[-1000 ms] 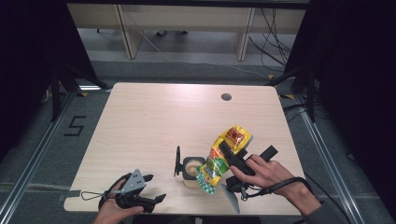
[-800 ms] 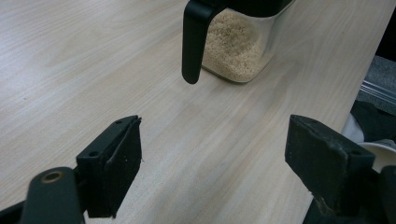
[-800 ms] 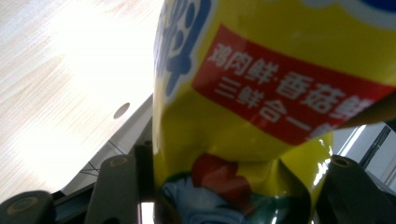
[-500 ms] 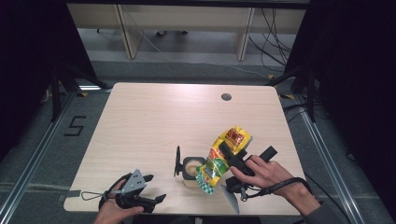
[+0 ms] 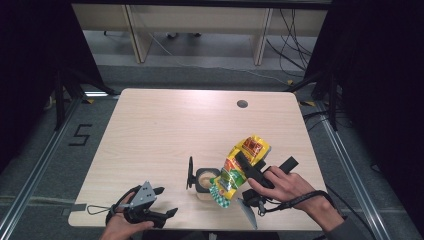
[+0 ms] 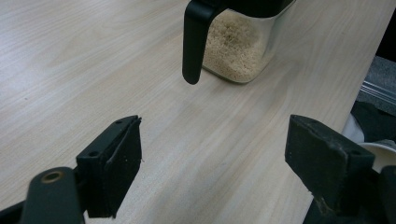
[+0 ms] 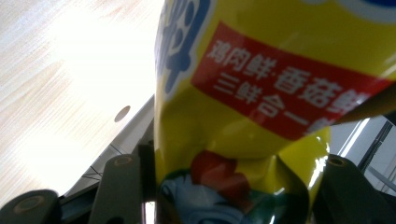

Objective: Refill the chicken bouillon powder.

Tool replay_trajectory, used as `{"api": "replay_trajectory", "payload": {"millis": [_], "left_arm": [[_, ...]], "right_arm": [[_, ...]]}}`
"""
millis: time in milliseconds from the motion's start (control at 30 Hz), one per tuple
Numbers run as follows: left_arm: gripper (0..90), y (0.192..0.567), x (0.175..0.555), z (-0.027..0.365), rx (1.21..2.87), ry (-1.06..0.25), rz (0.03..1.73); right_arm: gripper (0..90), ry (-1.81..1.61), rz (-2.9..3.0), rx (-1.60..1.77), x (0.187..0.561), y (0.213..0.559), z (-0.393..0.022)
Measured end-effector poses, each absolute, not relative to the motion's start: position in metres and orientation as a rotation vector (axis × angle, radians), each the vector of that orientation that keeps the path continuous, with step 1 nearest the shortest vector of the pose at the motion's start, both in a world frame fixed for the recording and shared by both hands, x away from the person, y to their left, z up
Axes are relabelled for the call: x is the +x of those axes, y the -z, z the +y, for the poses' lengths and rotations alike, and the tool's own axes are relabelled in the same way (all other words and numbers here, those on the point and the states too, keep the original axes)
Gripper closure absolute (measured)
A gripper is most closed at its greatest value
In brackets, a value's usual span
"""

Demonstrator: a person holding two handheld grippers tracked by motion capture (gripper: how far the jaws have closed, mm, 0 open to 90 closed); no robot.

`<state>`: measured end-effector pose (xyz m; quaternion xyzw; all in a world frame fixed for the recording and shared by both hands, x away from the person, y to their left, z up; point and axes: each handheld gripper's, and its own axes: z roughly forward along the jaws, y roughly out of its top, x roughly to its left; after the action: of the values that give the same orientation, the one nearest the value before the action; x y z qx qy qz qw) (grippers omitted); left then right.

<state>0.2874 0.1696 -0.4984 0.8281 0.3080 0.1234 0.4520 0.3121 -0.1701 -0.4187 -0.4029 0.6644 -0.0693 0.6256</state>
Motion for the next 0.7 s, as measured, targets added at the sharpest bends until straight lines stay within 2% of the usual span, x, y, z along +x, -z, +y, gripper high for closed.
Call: {"api": "replay_trajectory", "payload": {"millis": [700], "left_arm": [[18.4,0.4997,0.2880,0.1682,2.036,-0.305,0.765]], "right_arm": [[48.8,0.150,1.529,-0.923,0.3147,0.4198,-0.1723]]}}
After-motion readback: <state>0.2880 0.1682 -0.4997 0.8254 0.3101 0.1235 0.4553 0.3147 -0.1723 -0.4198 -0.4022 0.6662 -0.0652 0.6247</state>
